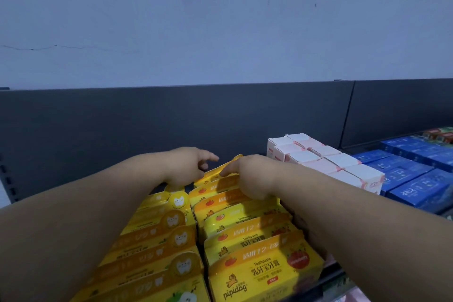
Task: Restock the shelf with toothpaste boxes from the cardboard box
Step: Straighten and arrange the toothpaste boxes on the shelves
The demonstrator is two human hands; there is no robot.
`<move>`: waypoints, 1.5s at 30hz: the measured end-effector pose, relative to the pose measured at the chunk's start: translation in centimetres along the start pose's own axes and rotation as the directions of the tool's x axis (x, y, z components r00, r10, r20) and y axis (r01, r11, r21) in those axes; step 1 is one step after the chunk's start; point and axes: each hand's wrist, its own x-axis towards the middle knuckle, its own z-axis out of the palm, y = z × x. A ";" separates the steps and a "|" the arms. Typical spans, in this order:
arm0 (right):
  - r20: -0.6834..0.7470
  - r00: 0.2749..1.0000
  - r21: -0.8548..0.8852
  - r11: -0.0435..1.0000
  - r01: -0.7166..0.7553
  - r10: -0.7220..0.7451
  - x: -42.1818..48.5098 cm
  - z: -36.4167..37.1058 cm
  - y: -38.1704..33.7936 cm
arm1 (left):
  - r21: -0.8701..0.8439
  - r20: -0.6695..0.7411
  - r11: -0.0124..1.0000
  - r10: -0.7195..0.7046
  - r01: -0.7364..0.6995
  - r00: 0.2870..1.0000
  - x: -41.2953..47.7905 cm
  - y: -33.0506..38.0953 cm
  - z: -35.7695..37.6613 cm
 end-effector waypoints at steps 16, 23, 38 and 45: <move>0.094 0.937 -0.242 0.905 0.350 -0.338 2.9 -6.0 3.5 | -0.132 -0.136 0.971 -0.216 0.199 0.967 -5.4 3.9 1.9; 0.237 0.891 -0.363 0.815 0.452 -0.388 7.5 -4.8 3.6 | -0.113 -0.195 0.925 -0.379 0.364 0.905 -5.6 6.0 3.8; 0.244 0.798 -0.417 0.683 0.600 -0.552 11.5 -2.5 2.4 | -0.100 -0.206 0.921 -0.390 0.377 0.897 -5.5 6.1 5.2; 0.245 0.787 -0.309 0.724 0.616 -0.565 11.8 -2.8 1.8 | -0.091 -0.209 0.927 -0.374 0.363 0.904 -5.5 5.8 5.2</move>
